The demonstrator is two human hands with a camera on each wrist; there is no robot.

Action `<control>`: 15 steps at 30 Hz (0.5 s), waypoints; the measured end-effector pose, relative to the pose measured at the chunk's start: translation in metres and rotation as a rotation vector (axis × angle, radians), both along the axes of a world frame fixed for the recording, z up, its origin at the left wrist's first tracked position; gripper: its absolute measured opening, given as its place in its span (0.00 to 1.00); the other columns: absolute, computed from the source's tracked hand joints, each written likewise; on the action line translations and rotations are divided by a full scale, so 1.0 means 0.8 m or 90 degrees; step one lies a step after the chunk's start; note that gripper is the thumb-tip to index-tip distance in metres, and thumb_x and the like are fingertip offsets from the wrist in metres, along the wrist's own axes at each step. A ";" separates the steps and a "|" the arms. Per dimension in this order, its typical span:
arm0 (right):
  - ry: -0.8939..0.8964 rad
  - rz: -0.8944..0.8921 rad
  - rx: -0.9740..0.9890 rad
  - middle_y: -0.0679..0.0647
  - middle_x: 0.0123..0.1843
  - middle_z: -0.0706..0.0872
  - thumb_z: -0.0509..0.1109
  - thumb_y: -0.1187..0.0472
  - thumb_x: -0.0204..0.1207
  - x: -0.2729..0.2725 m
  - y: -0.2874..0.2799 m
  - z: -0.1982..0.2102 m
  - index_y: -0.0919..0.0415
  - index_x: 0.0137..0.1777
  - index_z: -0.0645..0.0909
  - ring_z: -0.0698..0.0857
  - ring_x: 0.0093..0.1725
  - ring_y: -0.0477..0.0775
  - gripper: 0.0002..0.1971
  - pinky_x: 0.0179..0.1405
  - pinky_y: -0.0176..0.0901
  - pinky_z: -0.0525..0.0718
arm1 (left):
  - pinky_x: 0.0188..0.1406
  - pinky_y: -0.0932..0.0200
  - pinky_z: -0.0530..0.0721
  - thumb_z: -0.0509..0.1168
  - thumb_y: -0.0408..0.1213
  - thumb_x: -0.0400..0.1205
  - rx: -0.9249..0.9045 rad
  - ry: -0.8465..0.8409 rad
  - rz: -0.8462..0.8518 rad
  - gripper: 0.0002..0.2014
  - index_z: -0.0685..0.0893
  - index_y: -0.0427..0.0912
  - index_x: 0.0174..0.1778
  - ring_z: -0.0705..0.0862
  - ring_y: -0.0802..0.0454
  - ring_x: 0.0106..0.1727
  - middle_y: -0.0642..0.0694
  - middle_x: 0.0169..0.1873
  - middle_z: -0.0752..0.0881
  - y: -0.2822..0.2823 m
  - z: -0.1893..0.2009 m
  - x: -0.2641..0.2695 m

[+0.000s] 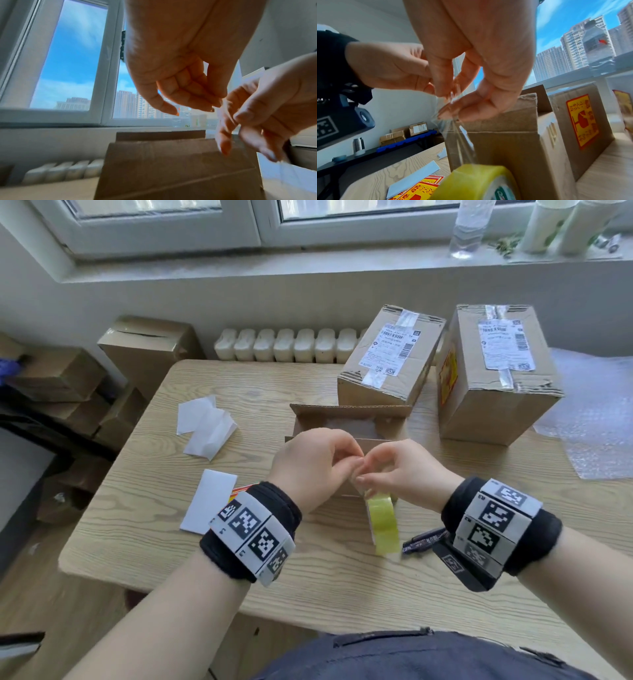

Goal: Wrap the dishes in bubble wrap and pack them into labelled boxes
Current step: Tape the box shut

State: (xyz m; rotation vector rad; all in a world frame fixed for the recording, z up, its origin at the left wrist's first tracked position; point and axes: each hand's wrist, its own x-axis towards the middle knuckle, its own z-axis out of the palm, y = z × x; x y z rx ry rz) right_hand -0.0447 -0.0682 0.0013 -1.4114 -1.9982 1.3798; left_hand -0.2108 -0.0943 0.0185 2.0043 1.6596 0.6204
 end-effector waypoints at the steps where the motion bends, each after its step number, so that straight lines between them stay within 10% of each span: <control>1: 0.014 -0.018 0.000 0.44 0.27 0.86 0.79 0.62 0.68 0.003 -0.001 -0.003 0.53 0.35 0.85 0.83 0.26 0.35 0.06 0.28 0.24 0.75 | 0.46 0.52 0.83 0.69 0.46 0.77 0.016 0.032 -0.016 0.02 0.86 0.55 0.40 0.82 0.59 0.44 0.59 0.37 0.85 -0.001 0.008 0.006; 5: 0.037 -0.064 -0.042 0.50 0.42 0.87 0.83 0.50 0.58 0.017 0.002 -0.011 0.52 0.53 0.84 0.84 0.40 0.46 0.23 0.41 0.38 0.82 | 0.47 0.57 0.79 0.66 0.45 0.80 0.047 0.085 -0.056 0.03 0.84 0.53 0.44 0.81 0.57 0.48 0.58 0.40 0.82 -0.006 0.035 0.034; 9: -0.169 -0.010 0.042 0.49 0.54 0.73 0.81 0.40 0.57 0.035 -0.002 -0.023 0.48 0.57 0.76 0.68 0.58 0.51 0.30 0.54 0.42 0.70 | 0.41 0.54 0.82 0.63 0.44 0.77 0.058 -0.065 -0.054 0.04 0.82 0.53 0.38 0.83 0.57 0.38 0.59 0.32 0.83 -0.002 0.062 0.053; 15: 0.020 -0.062 -0.110 0.50 0.34 0.82 0.81 0.47 0.62 0.067 -0.007 -0.035 0.63 0.43 0.82 0.79 0.35 0.47 0.21 0.36 0.40 0.73 | 0.45 0.49 0.88 0.67 0.30 0.81 0.043 -0.194 0.055 0.09 0.81 0.48 0.37 0.87 0.49 0.36 0.49 0.30 0.85 0.031 0.090 0.045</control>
